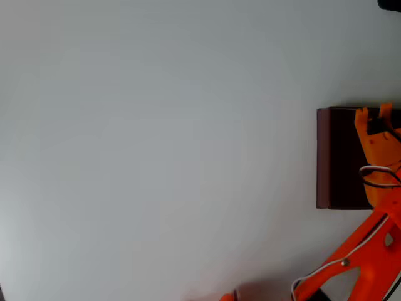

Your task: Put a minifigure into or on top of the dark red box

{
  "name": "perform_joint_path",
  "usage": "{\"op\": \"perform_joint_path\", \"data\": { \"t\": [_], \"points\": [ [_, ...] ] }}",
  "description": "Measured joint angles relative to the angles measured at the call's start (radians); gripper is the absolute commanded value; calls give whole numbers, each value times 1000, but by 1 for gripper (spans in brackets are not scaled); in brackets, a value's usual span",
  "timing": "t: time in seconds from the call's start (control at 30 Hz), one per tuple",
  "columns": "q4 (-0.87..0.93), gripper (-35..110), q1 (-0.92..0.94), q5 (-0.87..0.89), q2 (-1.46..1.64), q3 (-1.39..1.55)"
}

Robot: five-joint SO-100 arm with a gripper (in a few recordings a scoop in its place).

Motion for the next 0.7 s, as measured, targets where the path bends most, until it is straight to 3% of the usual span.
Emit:
{"op": "perform_joint_path", "data": {
  "t": [0.13,0.3,0.5,0.7],
  "points": [
    [0,12,-37,5,120,118],
    [-69,1,-192,-72,514,457],
    [-71,0,-546,-330,1097,811],
    [-67,0,-974,-382,1597,1126]
  ]
}}
